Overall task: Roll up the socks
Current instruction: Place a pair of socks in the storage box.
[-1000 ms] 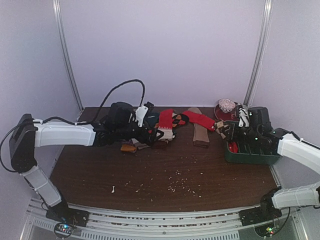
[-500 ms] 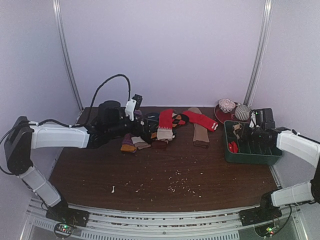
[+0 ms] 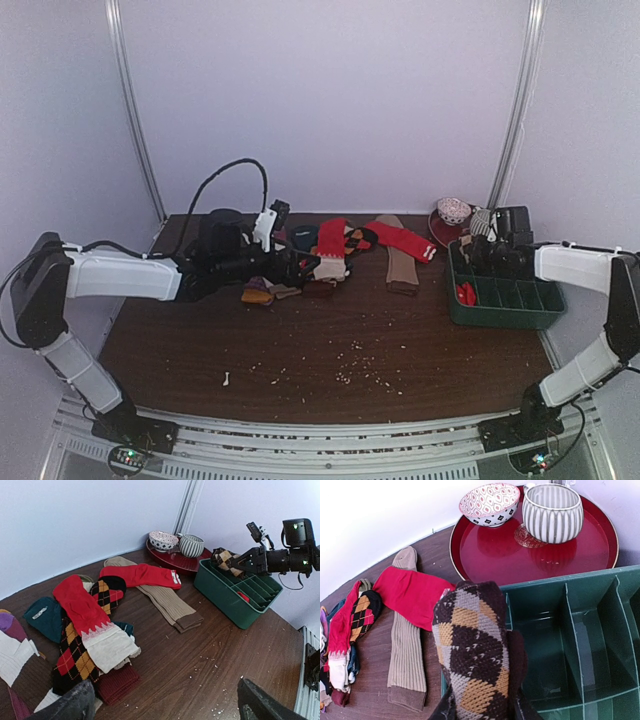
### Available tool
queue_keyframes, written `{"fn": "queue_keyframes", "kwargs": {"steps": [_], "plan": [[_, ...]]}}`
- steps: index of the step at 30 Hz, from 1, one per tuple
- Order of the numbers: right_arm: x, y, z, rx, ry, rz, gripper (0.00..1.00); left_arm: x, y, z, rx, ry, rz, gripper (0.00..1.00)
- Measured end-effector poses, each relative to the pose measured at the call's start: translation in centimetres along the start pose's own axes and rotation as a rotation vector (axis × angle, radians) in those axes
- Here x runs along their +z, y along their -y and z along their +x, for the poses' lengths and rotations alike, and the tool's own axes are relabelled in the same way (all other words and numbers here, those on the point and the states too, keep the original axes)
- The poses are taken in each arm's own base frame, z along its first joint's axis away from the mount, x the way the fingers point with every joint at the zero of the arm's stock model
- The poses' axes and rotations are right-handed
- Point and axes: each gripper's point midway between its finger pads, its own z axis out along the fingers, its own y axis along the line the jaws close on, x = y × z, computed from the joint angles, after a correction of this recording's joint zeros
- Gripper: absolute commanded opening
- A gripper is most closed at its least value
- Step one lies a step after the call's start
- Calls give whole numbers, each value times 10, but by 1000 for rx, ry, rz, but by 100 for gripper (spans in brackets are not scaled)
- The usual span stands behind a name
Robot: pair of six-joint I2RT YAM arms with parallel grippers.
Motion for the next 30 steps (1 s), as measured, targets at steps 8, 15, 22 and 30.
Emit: {"fn": "queue_keyframes", "kwargs": {"steps": [8, 15, 22, 30], "plan": [[22, 6, 19, 3, -57, 24, 0, 0, 2, 2, -1, -5, 13, 98], [32, 6, 25, -4, -86, 44, 0, -1, 4, 5, -2, -15, 22, 98], [44, 0, 34, -66, -164, 113, 1, -2, 9, 4, -1, -15, 49, 98], [52, 8, 46, -86, -237, 171, 2, -3, 17, 7, -6, -26, 102, 98]]}}
